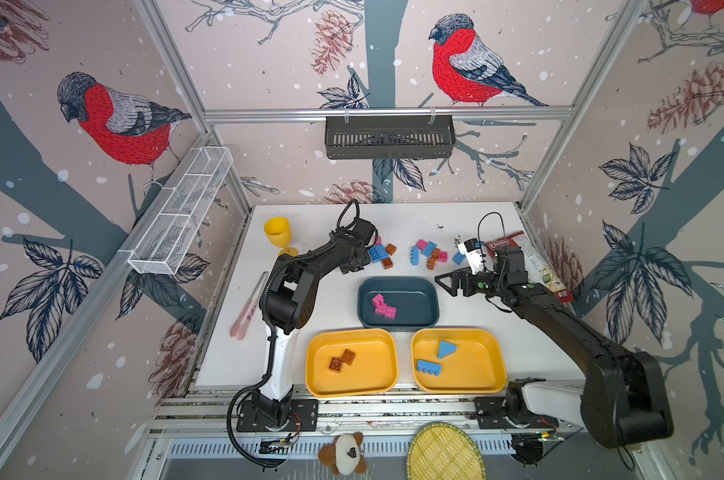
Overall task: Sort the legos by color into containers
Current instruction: 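Return the left gripper to the pile and grasp another pink brick, then carry the pink brick into the teal bin and release it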
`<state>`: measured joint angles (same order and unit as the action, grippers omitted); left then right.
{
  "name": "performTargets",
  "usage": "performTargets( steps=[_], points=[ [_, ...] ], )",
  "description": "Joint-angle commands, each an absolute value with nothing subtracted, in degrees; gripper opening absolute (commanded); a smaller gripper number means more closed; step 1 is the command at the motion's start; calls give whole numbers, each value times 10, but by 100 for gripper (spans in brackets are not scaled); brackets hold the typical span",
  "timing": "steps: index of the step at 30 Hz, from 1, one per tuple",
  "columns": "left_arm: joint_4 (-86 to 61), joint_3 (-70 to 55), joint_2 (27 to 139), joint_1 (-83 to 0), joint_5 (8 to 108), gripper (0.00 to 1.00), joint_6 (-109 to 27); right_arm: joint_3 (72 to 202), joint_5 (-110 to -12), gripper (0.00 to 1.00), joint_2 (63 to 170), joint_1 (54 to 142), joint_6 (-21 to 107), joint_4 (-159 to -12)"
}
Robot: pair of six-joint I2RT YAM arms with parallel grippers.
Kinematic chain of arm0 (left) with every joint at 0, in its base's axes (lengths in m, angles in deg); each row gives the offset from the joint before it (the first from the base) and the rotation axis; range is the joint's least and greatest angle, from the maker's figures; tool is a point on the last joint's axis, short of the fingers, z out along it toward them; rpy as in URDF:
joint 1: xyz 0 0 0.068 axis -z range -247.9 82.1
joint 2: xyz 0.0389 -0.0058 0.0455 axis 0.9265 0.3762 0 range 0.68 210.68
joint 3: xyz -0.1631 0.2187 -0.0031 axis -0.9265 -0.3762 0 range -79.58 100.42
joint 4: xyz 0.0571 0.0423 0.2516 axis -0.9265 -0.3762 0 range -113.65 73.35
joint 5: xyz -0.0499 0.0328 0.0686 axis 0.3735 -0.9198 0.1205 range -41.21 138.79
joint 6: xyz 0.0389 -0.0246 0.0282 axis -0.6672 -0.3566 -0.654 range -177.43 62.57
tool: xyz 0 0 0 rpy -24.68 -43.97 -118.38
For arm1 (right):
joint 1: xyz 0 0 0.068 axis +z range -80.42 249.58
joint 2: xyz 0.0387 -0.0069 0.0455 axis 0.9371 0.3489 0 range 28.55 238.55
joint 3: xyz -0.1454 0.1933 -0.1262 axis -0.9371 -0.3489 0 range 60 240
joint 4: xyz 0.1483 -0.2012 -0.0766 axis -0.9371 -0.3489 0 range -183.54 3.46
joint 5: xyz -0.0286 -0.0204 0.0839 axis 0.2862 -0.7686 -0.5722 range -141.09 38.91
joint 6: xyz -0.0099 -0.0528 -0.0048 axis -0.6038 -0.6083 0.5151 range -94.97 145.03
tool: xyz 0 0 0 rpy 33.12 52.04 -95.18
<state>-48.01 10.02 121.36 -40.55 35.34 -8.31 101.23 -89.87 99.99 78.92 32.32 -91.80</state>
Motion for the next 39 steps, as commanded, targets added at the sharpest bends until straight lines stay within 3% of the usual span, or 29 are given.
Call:
performTargets(
  steps=[1,10,16,31,39],
  points=[
    [-484,98,1206,-404,363,57,-65,1011,-907,100,1001,789,318,-896],
    [-522,148,1244,-399,345,55,46,1011,-909,99,1001,788,316,-894],
    [-537,166,1263,-393,329,49,68,1010,-911,100,1001,785,316,-894],
    [-534,170,1267,-399,302,18,14,1010,-916,100,1001,783,318,-890],
    [-534,158,1211,-399,302,17,-85,1010,-915,99,999,782,319,-890]
  ],
)
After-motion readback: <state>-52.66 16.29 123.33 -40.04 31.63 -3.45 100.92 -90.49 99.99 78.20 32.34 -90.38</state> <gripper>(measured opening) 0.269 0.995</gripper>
